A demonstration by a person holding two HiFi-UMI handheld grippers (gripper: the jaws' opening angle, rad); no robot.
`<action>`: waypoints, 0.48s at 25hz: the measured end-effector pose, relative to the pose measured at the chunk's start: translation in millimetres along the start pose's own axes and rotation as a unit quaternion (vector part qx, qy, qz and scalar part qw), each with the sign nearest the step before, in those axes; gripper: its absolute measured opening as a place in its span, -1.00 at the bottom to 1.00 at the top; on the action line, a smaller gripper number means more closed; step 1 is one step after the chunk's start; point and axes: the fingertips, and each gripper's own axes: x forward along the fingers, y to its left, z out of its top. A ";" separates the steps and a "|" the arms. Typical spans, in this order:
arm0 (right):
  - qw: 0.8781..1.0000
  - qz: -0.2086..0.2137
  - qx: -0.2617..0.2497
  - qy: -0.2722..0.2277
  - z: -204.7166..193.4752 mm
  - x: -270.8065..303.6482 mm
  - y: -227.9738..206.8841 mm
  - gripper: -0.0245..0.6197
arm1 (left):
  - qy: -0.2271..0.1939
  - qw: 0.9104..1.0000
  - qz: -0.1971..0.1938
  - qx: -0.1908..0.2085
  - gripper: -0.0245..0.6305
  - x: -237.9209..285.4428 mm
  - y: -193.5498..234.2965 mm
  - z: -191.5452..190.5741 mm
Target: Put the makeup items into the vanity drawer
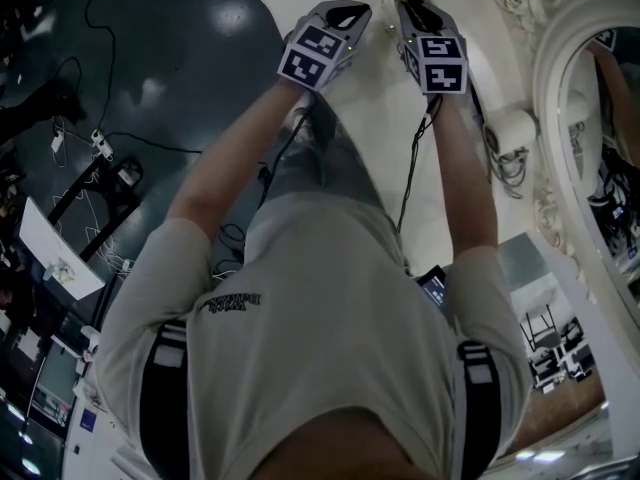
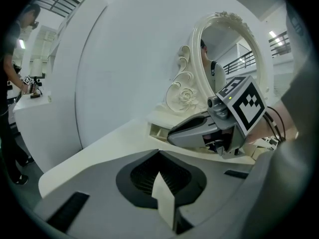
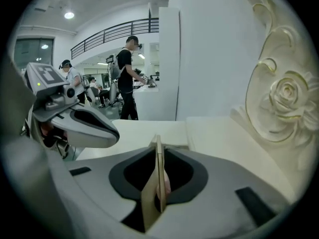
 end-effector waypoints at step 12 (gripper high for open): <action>1.000 0.001 0.020 -0.008 -1.4 -19.8 5.8 -0.69 | -0.009 1.000 0.005 -0.004 -0.89 -13.8 -8.7 7.7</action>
